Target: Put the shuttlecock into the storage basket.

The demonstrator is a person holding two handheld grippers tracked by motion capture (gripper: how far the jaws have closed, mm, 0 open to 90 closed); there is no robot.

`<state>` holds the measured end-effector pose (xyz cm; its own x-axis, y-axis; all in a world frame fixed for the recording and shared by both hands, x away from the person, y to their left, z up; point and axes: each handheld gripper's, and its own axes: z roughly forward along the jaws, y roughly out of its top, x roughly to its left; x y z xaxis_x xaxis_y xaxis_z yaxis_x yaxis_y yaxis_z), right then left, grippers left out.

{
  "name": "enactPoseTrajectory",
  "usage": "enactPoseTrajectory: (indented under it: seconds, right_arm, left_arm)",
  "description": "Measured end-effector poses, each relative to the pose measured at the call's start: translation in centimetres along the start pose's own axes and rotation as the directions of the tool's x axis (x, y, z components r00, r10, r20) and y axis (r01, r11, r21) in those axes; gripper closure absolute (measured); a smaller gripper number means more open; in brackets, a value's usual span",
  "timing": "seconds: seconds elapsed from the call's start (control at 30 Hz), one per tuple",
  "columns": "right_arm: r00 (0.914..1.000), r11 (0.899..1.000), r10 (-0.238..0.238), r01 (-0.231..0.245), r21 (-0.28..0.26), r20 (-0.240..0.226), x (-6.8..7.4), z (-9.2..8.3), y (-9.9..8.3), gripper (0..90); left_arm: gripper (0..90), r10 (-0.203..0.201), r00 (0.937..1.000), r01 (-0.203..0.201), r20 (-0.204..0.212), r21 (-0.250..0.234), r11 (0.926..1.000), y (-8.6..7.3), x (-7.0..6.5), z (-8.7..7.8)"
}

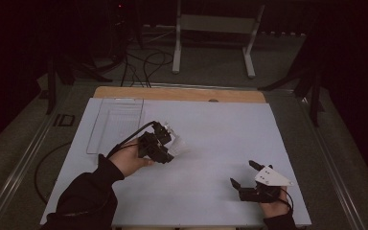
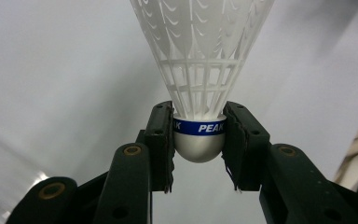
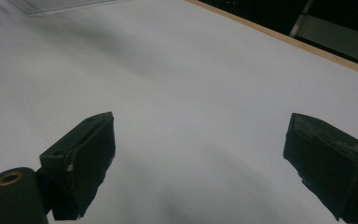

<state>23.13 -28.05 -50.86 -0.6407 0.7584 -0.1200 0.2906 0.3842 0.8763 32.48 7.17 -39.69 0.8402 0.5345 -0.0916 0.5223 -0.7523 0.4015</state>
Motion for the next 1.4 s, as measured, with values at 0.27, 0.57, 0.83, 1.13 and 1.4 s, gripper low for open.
enactPoseTrajectory:
  seconds: [0.27,0.57,0.83,1.13,1.4]
  right_arm:
    - [1.0000,1.000,0.000,0.000,0.001,0.002,0.0,0.0,0.0,8.9]
    - [1.0000,1.000,-0.004,0.004,-0.001,0.004,0.1,0.0,0.0,8.9]
    - [1.0000,1.000,-0.007,0.007,0.001,0.006,0.0,0.0,0.0,8.9]
    - [0.9999,1.000,-0.006,0.006,-0.001,0.008,0.1,0.0,0.1,8.9]
    - [0.9999,1.000,-0.002,0.002,0.001,0.012,0.1,0.1,0.0,9.0]
  left_arm:
    - [66.1,-0.019,0.9993,0.019,-0.031,-0.012,0.9998,-0.8,1.2,-1.7]
    - [66.2,-0.046,0.9977,0.045,-0.050,-0.035,0.9984,-1.8,2.3,-3.5]
    - [66.1,-0.082,0.9937,0.078,-0.076,-0.044,0.9959,-2.9,3.1,-4.5]
    - [66.1,-0.126,0.9872,0.120,-0.098,-0.066,0.9906,-4.4,4.5,-6.1]
    - [66.2,-0.172,0.9780,0.163,-0.118,-0.078,0.9835,-5.7,5.8,-7.3]
